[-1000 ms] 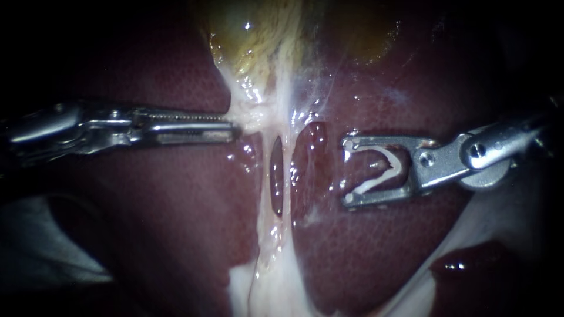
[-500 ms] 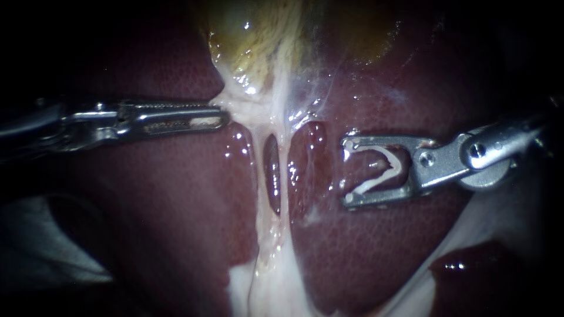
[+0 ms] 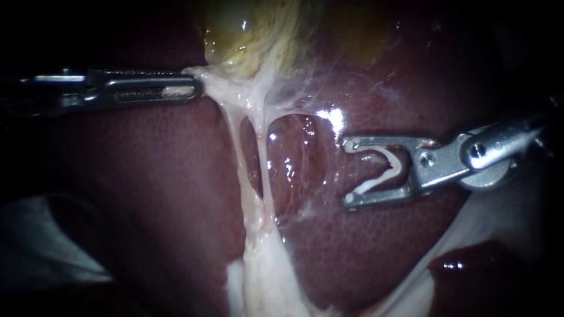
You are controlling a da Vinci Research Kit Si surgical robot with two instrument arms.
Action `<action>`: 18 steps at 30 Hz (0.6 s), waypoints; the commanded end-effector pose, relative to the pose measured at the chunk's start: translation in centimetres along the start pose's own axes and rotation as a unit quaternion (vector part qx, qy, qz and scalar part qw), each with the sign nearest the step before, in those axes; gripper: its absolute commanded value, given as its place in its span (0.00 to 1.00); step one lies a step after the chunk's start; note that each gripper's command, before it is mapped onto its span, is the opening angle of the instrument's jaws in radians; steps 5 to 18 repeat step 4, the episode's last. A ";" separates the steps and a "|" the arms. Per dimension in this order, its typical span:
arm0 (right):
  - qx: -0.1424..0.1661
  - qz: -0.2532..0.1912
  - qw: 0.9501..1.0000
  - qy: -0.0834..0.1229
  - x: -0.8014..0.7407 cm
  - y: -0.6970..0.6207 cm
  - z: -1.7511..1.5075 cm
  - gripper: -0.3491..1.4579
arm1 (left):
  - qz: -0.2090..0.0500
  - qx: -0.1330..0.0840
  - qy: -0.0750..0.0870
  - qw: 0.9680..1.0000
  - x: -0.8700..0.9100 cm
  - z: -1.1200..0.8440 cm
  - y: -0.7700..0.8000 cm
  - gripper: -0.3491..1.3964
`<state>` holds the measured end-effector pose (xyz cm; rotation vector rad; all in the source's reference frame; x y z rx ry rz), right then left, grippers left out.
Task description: Grabbing gallbladder
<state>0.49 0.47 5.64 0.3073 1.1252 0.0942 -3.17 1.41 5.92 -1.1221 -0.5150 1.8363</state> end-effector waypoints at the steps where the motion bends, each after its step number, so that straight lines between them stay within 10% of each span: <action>1: 0.000 0.000 1.000 0.000 0.00 0.00 0.00 0.47 | 0.000 0.001 0.000 1.000 -0.01 0.01 0.00 0.00; 18: 0.000 0.000 1.000 0.000 0.00 0.00 0.00 0.47 | 0.000 0.001 0.001 1.000 -0.01 0.02 0.00 0.00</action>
